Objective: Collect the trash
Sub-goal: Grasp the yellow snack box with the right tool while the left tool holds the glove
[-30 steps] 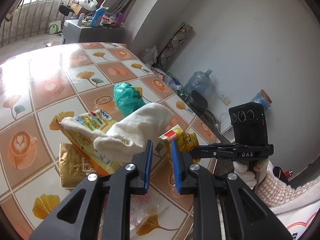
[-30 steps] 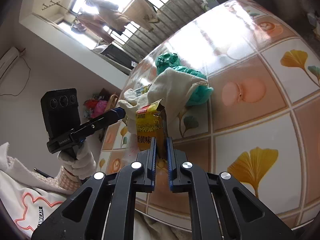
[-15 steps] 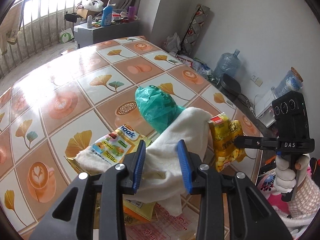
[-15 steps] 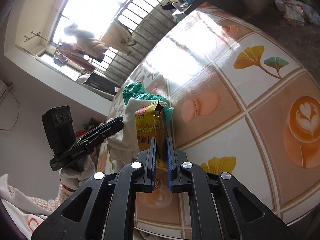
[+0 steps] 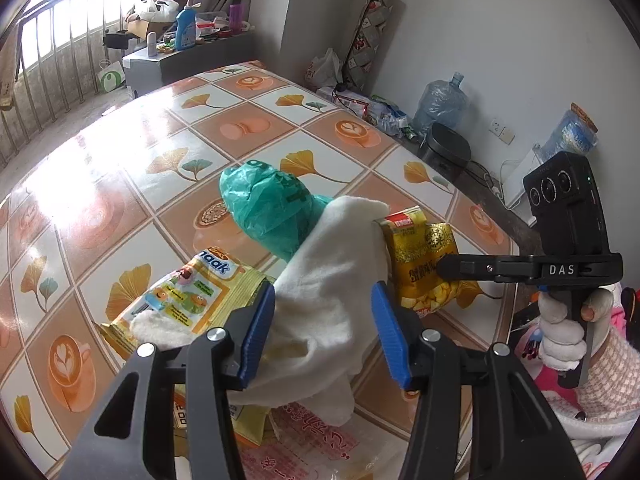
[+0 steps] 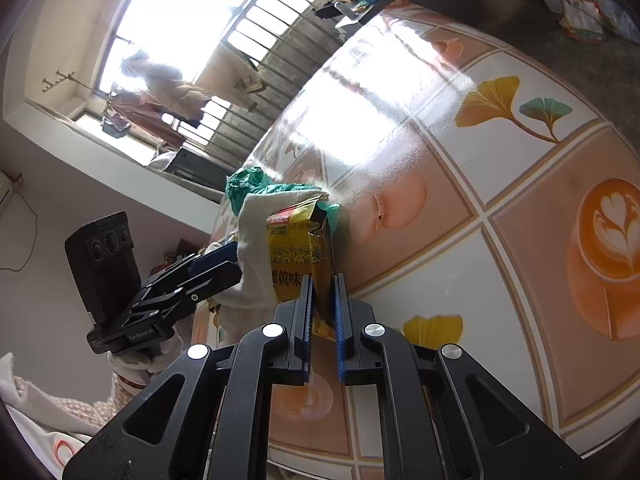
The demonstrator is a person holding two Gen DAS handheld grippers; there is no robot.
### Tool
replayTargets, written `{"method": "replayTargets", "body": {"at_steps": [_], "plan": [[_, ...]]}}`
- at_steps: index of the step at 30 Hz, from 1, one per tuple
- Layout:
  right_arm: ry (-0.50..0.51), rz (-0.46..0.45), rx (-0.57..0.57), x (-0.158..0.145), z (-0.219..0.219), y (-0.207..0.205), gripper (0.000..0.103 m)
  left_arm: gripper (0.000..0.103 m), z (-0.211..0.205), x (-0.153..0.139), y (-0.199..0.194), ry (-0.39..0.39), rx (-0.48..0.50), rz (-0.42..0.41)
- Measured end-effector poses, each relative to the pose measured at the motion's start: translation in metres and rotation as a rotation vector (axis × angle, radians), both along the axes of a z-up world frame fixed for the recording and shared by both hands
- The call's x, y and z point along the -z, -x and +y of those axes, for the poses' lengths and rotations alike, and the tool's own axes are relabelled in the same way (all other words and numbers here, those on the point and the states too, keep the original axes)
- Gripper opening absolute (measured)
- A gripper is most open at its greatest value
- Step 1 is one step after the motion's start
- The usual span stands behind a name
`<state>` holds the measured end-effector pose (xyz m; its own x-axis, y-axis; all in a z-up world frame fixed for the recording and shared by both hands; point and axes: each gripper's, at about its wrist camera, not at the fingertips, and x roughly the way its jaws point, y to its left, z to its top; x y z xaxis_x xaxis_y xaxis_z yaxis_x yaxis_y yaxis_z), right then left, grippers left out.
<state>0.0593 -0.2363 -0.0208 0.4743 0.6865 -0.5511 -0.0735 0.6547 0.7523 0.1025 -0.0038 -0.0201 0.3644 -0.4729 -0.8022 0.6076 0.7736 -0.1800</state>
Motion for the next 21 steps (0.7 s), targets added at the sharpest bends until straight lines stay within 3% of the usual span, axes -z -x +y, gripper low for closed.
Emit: {"method": "replayTargets", "body": {"at_steps": [7,21], "plan": [[0.006,-0.001,0.003,-0.002,-0.001,0.001,0.008,0.049,-0.012,0.003,0.001,-0.063,-0.029,-0.027],[0.011,0.007,0.000,-0.001,0.001,0.002,0.008,0.032,-0.018,-0.001,0.010,-0.085,-0.031,-0.057]]}}
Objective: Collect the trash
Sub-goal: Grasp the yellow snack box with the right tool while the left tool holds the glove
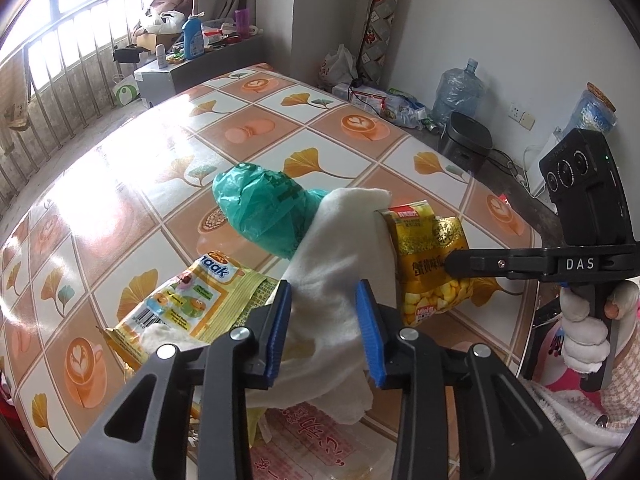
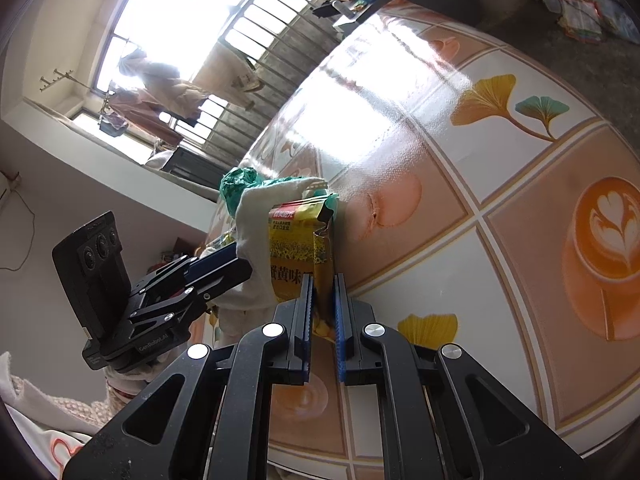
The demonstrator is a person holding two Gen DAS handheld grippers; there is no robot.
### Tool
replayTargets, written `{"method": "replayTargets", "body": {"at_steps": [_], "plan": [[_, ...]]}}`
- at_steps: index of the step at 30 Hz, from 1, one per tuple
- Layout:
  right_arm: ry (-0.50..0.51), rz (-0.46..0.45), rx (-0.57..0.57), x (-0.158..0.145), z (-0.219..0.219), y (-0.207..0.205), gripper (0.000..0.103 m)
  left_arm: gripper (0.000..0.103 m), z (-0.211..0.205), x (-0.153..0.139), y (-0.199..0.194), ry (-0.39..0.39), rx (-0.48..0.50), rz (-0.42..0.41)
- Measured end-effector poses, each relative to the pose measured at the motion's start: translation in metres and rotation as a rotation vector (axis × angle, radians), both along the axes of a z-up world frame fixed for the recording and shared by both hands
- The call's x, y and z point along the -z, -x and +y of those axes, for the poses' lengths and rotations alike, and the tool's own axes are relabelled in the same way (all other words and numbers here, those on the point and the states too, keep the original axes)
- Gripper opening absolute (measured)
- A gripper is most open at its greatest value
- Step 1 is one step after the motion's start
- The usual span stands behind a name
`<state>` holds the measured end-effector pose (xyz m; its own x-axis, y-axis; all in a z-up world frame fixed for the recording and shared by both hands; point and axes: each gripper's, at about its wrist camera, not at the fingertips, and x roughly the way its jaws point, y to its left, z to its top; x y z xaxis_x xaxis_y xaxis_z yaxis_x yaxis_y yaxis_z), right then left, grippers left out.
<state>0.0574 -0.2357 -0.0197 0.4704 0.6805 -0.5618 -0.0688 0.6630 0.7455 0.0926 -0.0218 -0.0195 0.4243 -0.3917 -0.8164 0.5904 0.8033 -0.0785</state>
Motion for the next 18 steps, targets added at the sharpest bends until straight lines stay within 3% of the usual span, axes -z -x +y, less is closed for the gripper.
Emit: {"method": "replayTargets", "body": {"at_steps": [15,18], "plan": [[0.001,-0.002,-0.001,-0.0005,-0.0003,0.0001,0.008,0.031,0.0016,-0.0002,-0.0006,0.005,-0.001,0.001],[-0.013,-0.015,0.001,-0.0035,-0.0021,0.0001,0.008,0.030,0.0048,-0.0021,-0.0016,0.036,-0.007,0.026]]}}
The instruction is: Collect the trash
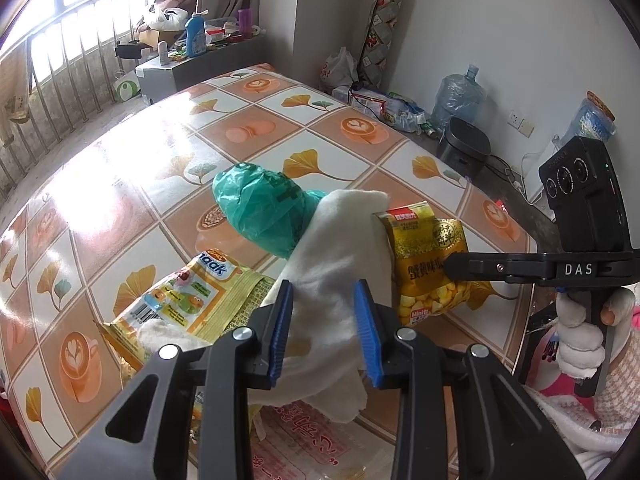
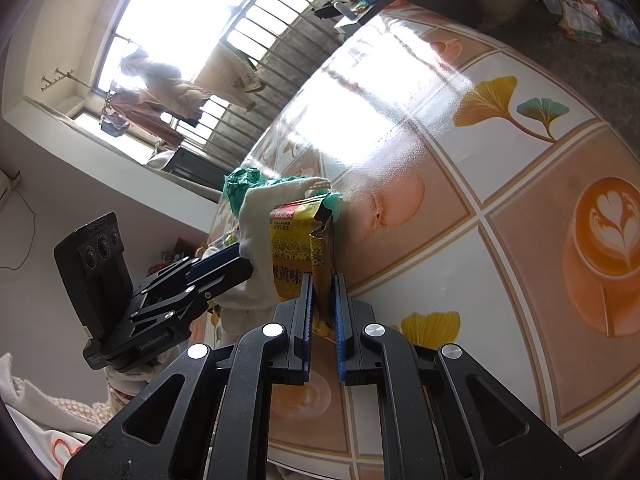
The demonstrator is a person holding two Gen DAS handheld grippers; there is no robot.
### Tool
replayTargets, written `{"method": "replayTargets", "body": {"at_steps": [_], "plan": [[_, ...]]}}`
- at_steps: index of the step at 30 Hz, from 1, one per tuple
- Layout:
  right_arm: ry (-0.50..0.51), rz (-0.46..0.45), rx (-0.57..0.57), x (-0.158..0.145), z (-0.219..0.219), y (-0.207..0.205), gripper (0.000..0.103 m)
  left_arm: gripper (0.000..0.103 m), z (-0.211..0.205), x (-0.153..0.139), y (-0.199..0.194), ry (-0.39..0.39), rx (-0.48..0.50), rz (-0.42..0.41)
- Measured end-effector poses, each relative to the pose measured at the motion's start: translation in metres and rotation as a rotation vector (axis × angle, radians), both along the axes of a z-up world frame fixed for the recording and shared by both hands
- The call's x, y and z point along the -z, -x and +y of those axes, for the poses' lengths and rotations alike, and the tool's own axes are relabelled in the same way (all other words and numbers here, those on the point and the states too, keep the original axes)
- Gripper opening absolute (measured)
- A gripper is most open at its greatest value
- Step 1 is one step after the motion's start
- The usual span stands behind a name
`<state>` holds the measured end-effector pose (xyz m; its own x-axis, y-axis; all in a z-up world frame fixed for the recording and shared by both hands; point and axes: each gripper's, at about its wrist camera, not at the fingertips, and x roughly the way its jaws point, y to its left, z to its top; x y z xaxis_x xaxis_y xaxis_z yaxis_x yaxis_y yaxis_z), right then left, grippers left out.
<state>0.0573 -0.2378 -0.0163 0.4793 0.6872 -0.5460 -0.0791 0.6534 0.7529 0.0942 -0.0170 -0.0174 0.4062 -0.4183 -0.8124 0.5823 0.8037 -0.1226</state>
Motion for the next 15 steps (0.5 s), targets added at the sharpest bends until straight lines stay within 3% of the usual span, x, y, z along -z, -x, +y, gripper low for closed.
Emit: {"method": "replayTargets", "body": {"at_steps": [8,11,15], "plan": [[-0.014,-0.038,0.077,-0.008,-0.025,0.007,0.008,0.029,0.018,-0.011,0.005,0.310,0.089,0.233],[-0.020,-0.039,0.101,-0.004,-0.033,0.012,0.008,0.032,0.021,-0.015,0.017,0.295,0.118,0.211],[-0.032,-0.032,0.110,0.003,-0.036,0.014,0.008,0.034,0.020,-0.019,0.042,0.152,0.165,0.065]]}}
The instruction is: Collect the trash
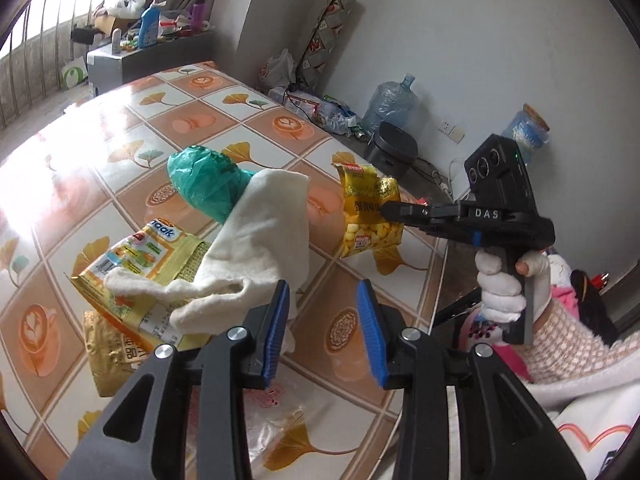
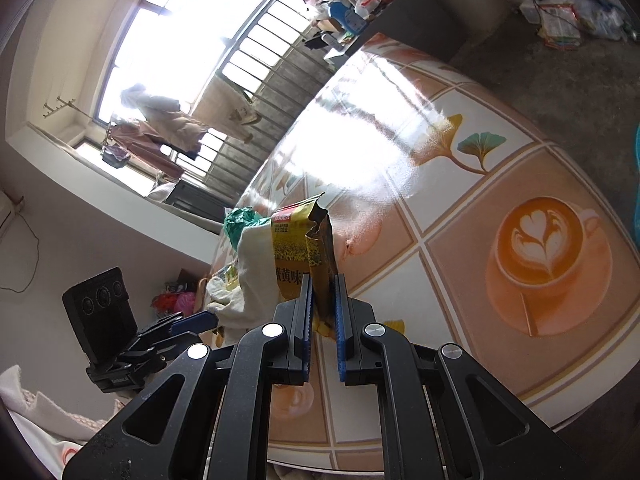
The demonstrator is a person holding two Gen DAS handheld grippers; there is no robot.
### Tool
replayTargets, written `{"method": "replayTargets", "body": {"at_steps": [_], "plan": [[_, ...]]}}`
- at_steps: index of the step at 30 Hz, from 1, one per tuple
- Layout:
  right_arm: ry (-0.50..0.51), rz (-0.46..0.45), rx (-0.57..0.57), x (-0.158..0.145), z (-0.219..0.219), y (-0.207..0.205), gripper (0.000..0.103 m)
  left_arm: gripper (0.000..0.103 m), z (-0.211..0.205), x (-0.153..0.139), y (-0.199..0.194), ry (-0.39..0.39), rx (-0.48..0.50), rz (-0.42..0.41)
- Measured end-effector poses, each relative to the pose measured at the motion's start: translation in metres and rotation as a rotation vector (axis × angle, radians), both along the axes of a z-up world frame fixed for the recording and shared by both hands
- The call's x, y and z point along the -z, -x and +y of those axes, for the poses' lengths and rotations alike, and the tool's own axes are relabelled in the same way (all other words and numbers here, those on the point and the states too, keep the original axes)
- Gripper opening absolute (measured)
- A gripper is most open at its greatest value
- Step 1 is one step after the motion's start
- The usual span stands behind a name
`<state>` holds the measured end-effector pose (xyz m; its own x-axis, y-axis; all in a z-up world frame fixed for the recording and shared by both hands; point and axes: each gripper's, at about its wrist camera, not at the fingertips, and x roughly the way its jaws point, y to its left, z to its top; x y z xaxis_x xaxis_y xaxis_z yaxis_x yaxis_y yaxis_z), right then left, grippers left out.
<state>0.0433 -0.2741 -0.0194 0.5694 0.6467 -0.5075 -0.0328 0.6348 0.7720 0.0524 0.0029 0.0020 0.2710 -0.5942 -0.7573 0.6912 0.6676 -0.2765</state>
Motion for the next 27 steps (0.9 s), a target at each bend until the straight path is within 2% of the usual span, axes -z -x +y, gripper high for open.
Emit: {"method": "replayTargets", "body": {"at_steps": [6,12,18,23,27], "plan": [[-0.010,0.002,-0.009,0.005,0.004,0.000,0.008,0.034,-0.014,-0.003,0.035,-0.238,0.080,-0.318],[-0.025,0.001,0.003,0.009,-0.003,0.006,0.009,0.034,-0.034,0.013,0.051,-0.425,0.172,-0.542],[-0.034,0.003,0.008,0.008,-0.005,0.006,0.009,0.034,-0.048,0.036,0.053,-0.549,0.214,-0.671],[-0.040,0.007,0.008,0.009,-0.005,0.007,0.009,0.034,-0.055,0.057,0.052,-0.632,0.259,-0.733],[-0.045,0.010,0.009,0.010,-0.006,0.007,0.009,0.034,-0.057,0.064,0.049,-0.668,0.271,-0.761]]}}
